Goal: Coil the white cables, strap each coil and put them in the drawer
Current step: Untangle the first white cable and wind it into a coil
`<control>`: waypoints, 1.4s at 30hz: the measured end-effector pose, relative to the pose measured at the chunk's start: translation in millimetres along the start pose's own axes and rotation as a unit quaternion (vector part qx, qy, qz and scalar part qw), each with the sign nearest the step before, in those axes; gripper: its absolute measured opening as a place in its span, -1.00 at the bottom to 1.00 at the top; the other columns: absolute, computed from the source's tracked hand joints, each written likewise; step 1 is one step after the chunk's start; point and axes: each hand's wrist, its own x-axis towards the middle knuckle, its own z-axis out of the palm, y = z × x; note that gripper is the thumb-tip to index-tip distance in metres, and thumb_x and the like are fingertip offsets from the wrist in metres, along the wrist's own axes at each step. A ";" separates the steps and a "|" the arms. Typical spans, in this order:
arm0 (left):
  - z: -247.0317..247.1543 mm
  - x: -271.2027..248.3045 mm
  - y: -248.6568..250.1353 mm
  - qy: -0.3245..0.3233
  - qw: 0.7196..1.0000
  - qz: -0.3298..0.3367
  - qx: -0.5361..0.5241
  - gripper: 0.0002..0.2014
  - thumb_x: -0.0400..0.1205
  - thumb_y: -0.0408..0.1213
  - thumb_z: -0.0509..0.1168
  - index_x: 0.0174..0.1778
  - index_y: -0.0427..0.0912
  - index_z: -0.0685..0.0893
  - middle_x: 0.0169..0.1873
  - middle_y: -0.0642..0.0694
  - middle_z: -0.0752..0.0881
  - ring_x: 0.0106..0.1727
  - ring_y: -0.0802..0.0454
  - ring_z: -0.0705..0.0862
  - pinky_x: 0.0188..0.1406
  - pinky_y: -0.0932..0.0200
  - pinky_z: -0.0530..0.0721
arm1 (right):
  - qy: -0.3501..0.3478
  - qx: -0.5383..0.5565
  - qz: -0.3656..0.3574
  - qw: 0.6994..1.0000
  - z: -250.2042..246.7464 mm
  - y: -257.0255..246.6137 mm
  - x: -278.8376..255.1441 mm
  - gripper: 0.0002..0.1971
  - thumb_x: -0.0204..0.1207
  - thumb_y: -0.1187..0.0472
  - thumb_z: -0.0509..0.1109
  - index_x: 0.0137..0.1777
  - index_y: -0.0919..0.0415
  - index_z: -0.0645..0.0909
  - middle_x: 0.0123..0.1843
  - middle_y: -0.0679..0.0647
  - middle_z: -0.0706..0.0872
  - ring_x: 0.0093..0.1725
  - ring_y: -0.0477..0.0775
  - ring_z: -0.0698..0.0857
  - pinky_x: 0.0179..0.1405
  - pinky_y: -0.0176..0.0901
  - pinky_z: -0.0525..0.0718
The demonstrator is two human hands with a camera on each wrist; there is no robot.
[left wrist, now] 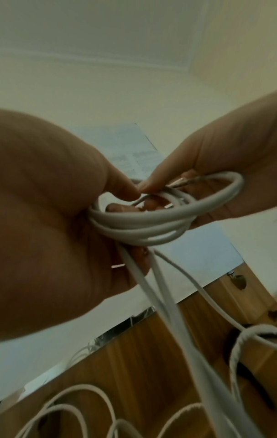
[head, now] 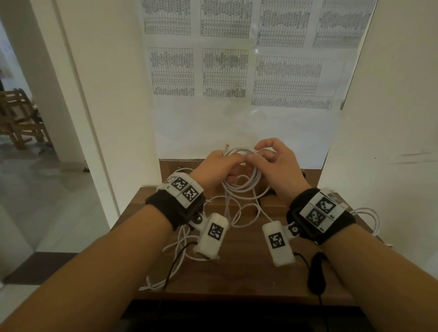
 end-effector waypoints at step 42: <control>-12.5 3.2 24.4 0.151 0.912 0.000 -0.382 -0.55 0.76 -0.09 0.26 -0.45 -0.05 0.32 -0.68 0.06 0.19 -0.68 0.11 0.13 -0.66 0.24 0.17 | -0.236 -0.329 0.046 0.913 15.5 22.3 -17.8 -0.51 0.44 -0.27 0.47 0.33 -0.14 0.62 0.00 -0.23 0.74 -0.17 -0.17 0.77 -0.07 -0.09 0.79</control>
